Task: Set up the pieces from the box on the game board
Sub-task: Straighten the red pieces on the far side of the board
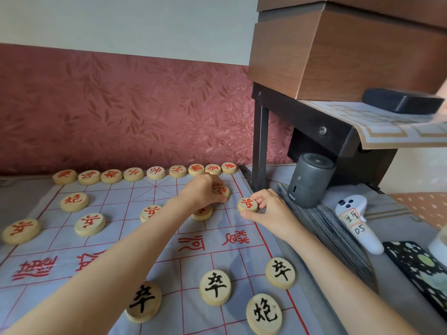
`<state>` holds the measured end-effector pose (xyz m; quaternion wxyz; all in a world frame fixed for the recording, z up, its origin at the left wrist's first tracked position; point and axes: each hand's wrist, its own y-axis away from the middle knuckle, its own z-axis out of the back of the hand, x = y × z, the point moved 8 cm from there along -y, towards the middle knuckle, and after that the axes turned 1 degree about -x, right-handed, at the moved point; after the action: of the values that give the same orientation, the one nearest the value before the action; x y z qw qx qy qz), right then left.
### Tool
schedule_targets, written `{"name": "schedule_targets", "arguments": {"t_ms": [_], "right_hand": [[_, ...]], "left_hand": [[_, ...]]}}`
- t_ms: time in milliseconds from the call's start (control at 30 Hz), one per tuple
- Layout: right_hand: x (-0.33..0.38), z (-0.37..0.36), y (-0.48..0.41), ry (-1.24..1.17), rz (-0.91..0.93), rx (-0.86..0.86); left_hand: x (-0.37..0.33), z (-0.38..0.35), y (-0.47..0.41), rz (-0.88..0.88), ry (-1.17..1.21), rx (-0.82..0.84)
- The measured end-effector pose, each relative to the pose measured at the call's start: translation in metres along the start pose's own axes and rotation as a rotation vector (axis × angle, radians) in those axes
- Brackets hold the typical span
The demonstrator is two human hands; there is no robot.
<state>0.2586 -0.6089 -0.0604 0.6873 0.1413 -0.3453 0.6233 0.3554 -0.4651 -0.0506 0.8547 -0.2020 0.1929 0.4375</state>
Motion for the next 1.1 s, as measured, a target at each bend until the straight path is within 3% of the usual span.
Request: {"name": "schedule_targets", "arguments": {"t_ms": [667, 933, 1100], "right_hand": [[0.004, 0.001, 0.006, -0.015, -0.034, 0.052], [0.053, 0.011, 0.005, 0.036, 0.112, -0.04], [0.109, -0.03, -0.003, -0.099, 0.124, 0.144]], "left_hand": [[0.002, 0.001, 0.002, 0.024, 0.042, 0.005], [-0.001, 0.055, 0.02, -0.066, 0.042, -0.169], [0.029, 0.103, 0.051, -0.025, 0.036, -0.195]]}}
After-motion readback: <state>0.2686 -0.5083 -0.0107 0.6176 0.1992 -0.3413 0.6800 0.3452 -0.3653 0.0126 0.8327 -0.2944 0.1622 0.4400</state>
